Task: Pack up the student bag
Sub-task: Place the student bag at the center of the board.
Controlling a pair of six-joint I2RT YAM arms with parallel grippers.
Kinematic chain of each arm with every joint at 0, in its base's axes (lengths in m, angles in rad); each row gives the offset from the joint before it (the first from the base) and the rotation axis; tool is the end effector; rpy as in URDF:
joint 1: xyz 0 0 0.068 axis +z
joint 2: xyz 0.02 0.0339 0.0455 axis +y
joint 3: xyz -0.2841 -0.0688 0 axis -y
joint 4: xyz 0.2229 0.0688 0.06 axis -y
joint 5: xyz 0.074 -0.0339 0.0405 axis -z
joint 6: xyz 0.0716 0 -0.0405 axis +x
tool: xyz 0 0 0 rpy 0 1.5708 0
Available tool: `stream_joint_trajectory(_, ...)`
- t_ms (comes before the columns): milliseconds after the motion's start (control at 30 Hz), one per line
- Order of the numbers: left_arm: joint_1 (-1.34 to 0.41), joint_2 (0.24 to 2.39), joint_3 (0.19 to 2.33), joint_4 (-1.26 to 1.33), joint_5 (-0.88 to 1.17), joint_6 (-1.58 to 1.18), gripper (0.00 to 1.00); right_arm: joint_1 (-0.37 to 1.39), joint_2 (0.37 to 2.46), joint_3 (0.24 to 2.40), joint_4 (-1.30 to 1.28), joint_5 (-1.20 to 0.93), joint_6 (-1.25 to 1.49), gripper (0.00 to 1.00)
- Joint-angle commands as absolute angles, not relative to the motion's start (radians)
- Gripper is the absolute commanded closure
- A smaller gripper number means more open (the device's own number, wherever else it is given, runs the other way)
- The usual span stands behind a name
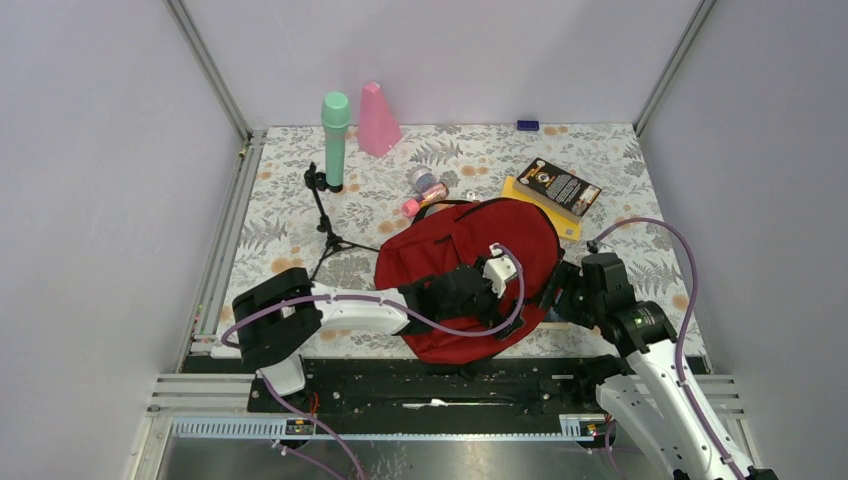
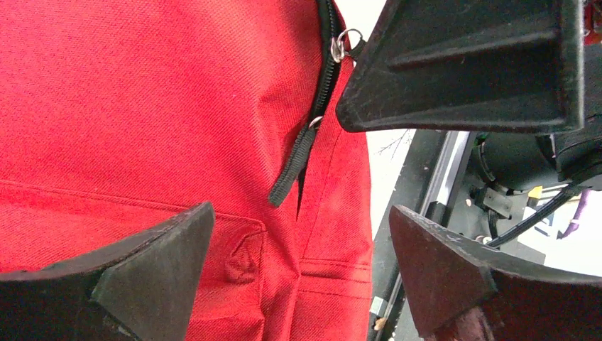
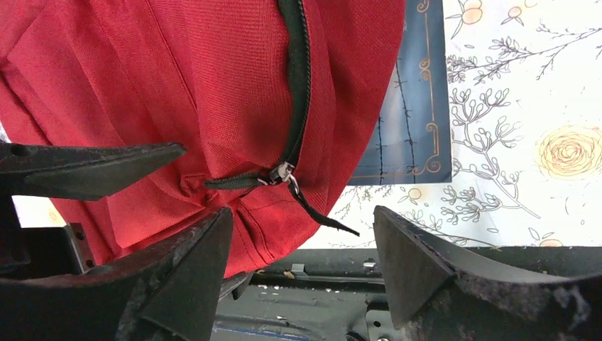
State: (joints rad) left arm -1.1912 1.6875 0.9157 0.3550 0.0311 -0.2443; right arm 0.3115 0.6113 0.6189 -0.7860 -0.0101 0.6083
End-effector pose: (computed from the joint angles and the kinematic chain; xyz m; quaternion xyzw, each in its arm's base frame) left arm 0.1416 -0.3610 0.2243 0.3896 0.7420 -0.3686 0.4023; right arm 0.1078 0.0355 0.2360 0.1345 0.9127 0.1755 0.3437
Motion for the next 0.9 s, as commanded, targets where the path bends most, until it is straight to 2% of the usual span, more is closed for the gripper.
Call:
stream_joint_trajectory(0,-1.204,1.722,0.951,0.474,0.013,-0.281,0.01,0.311,0.599,0.624,-0.825,-0.028,0.630,0.25)
stream_joint_trajectory(200,-1.204,1.766,0.998,0.448,0.005,-0.255,0.01,0.312,0.596,0.637,-0.835,-0.006,0.610,0.40)
stream_joint_trajectory(433,-1.205,1.807,1.043,0.401,-0.111,-0.246,0.01,0.311,0.619,0.655,-0.836,0.034,0.579,0.49)
stream_joint_trajectory(700,-1.206,1.835,1.065,0.378,-0.191,-0.263,0.02,0.312,0.638,0.672,-0.819,0.049,0.569,0.80)
stream_joint_trajectory(800,-1.206,1.838,1.063,0.387,-0.183,-0.276,0.08,0.311,0.650,0.681,-0.814,0.052,0.568,0.93)
stream_joint_trajectory(867,-1.206,1.848,1.067,0.387,-0.160,-0.279,0.17,0.312,0.655,0.686,-0.809,0.053,0.569,0.96)
